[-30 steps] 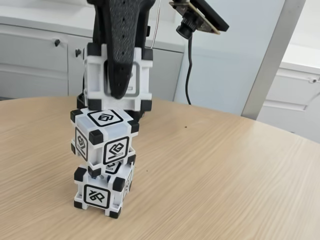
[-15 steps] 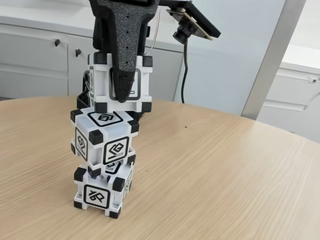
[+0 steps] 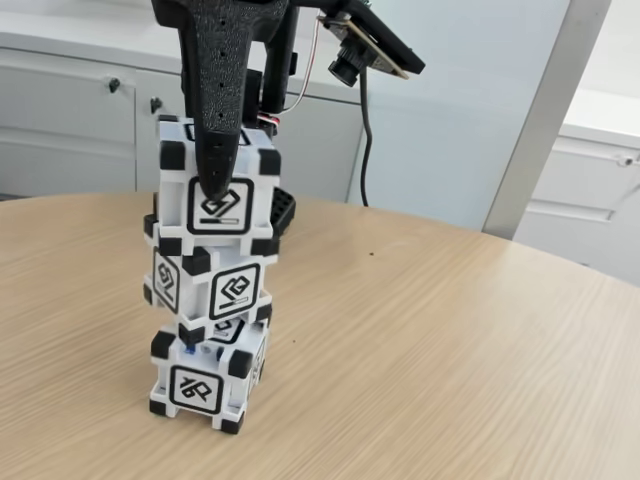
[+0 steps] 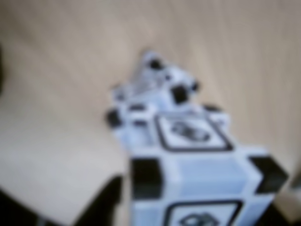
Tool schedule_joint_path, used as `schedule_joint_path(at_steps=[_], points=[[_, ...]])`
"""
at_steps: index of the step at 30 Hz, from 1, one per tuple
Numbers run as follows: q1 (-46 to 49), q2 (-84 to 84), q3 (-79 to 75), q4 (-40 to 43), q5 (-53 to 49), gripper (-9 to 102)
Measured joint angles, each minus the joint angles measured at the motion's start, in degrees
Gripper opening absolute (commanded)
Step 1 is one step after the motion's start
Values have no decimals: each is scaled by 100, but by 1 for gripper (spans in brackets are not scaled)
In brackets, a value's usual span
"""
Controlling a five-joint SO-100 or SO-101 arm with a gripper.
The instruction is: Stack cubes from left to right.
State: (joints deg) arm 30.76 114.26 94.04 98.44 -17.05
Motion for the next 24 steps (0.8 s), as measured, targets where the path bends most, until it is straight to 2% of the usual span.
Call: schedule_joint_path(at_steps=[10,24], points=[[0,0,0,0,-18,39],[0,0,0,0,-167,35]])
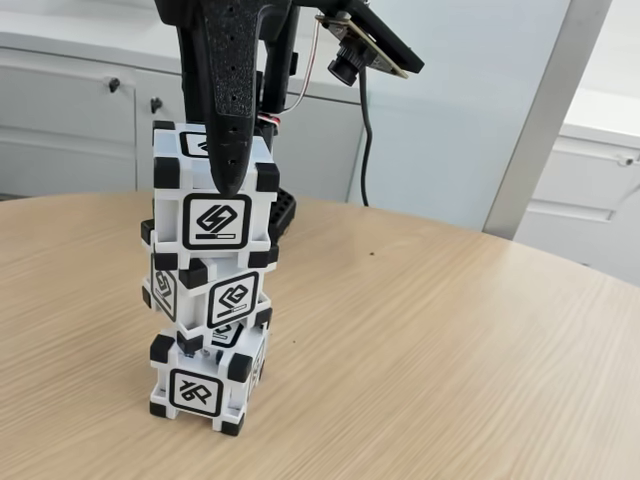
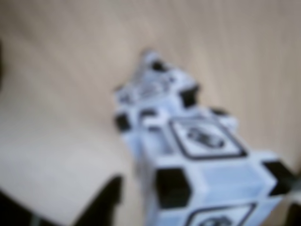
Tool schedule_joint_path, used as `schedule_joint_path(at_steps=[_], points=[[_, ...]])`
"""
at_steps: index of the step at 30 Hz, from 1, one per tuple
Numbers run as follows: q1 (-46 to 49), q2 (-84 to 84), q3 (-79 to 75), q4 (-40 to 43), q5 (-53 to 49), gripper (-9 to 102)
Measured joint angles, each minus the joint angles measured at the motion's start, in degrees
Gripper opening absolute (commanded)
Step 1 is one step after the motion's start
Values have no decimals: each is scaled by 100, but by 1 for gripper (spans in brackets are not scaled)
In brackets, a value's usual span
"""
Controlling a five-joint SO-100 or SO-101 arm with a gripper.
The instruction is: Stack cubes from left to right.
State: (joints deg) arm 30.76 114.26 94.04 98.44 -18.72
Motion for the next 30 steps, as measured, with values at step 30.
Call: schedule_joint_path(at_steps=[30], points=[[-18,2232,0,0,105,6]])
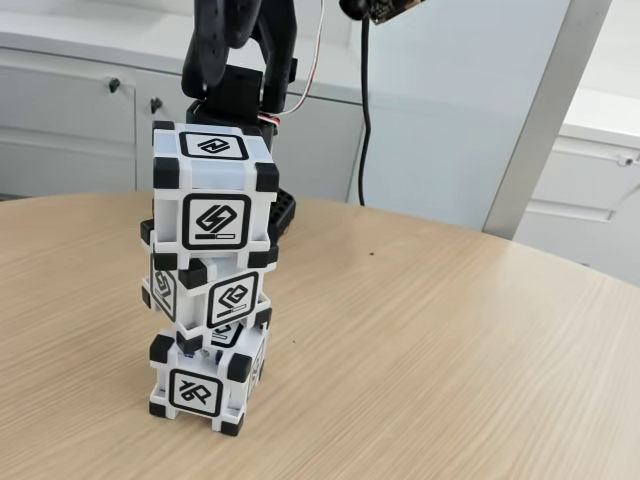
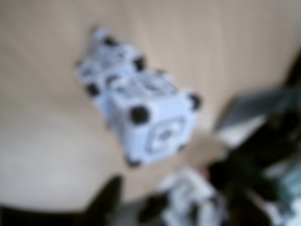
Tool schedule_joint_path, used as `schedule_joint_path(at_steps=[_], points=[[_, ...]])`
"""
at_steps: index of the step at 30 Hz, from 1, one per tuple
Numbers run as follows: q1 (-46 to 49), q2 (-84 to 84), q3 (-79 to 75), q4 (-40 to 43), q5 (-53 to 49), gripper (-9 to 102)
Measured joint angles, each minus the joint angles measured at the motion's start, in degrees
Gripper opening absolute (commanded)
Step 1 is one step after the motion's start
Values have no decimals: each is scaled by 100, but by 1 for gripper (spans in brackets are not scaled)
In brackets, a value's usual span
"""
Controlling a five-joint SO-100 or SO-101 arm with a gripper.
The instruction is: Stack cubes from left to right.
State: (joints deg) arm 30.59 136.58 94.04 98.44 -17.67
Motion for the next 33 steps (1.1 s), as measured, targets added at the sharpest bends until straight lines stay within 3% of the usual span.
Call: schedule_joint_path(at_steps=[9,16,23,33], points=[[-141,422,0,0,791,0],[-1371,519,0,-606,2188,0],[-1767,536,0,-1450,2522,0],[-1775,2610,229,-1521,2707,0]])
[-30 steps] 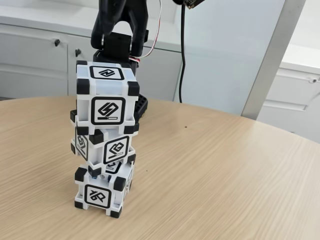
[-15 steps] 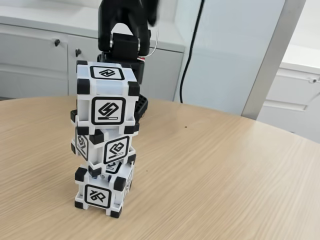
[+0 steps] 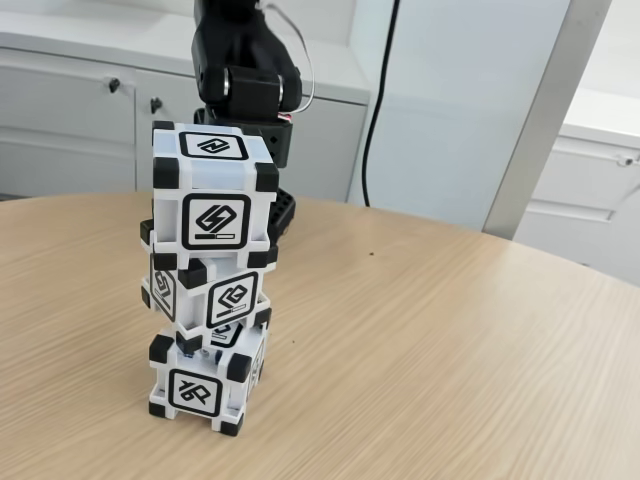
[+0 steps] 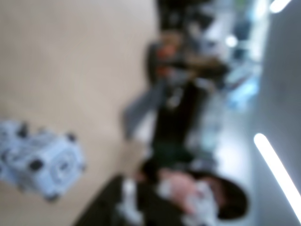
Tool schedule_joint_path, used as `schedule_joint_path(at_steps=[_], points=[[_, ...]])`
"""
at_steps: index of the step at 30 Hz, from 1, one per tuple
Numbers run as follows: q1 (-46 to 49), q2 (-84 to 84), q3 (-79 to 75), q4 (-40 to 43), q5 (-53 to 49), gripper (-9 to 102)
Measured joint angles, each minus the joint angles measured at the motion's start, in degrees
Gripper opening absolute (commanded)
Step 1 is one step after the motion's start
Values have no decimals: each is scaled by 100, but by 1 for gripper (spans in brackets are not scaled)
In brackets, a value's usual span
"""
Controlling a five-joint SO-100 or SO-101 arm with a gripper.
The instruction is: Stack cubes from left to right.
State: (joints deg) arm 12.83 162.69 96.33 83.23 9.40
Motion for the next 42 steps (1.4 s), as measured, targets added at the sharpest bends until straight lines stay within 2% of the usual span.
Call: schedule_joint_path(at_steps=[7,12,18,24,34,42], points=[[0,1310,1362,-185,18,0],[0,2083,2733,-853,-132,0],[-18,2197,4482,-1767,-457,0],[-26,2197,5810,-2197,-826,0],[-26,2197,6662,-2241,-1090,0],[-26,2197,6768,-2241,-1116,1]])
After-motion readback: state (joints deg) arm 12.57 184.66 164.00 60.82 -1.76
